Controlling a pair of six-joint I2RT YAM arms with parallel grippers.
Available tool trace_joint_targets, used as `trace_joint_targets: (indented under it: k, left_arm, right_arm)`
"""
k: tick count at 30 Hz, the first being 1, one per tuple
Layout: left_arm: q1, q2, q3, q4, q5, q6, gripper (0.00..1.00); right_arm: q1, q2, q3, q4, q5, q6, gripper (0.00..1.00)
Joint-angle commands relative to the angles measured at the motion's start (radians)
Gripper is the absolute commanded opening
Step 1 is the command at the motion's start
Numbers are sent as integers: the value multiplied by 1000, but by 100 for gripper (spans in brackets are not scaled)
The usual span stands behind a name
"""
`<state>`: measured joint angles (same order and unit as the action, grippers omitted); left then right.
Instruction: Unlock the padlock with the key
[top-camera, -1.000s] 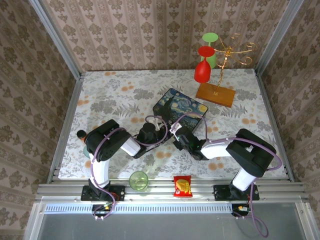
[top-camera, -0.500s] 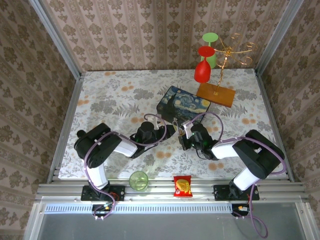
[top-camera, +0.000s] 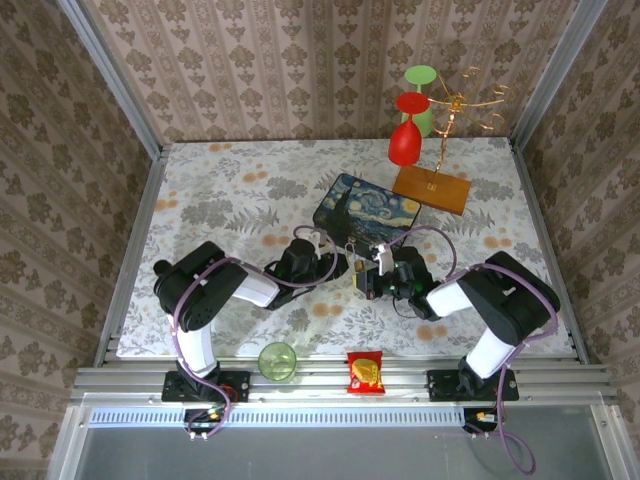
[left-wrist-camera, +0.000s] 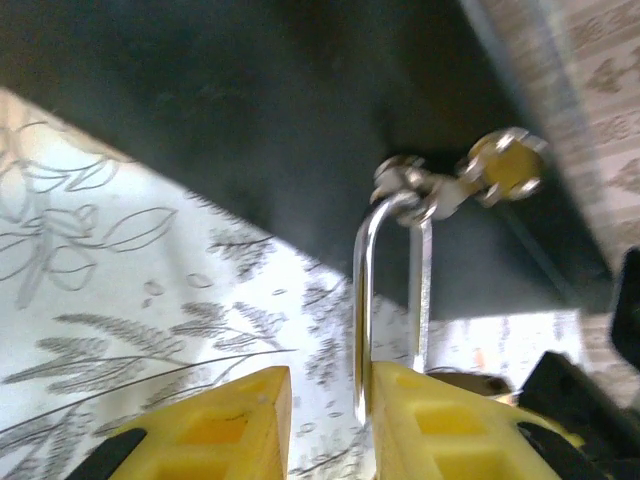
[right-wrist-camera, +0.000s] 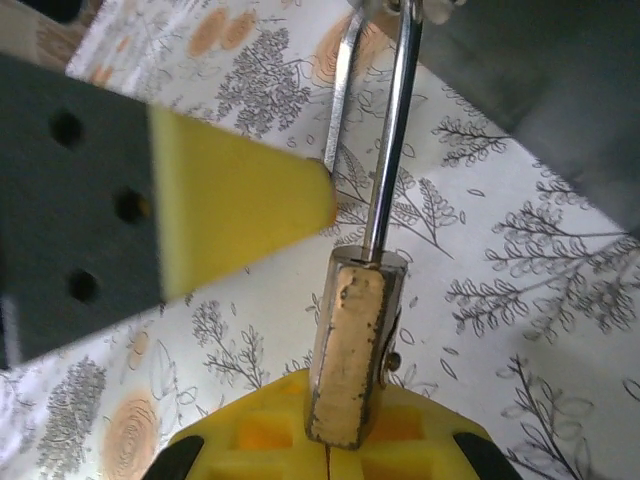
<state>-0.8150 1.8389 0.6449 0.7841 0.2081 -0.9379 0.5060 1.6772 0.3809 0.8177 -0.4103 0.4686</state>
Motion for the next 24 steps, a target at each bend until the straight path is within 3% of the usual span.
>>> trace_joint_targets:
  k: [1,8,12,18,24]
  left_arm:
    - [-19,-35,61,-185,-56,143,29]
    - [-15,8,97,-231,-64,171,29]
    - [-14,20,98,-217,-65,165,29]
    - [-16,3,84,-202,-62,152,29]
    - [-10,-45,42,-160,-77,132,29]
  right_arm:
    - [-15,69,-5,-38,-71,117,9]
    - [-17,55,-24,-141,63,149,12]
    - [-16,20,-20,-241,122,162,26]
    - [-17,-108,-38,-388,248,135,26]
    - [-15,-186,-6,-433,282,142,30]
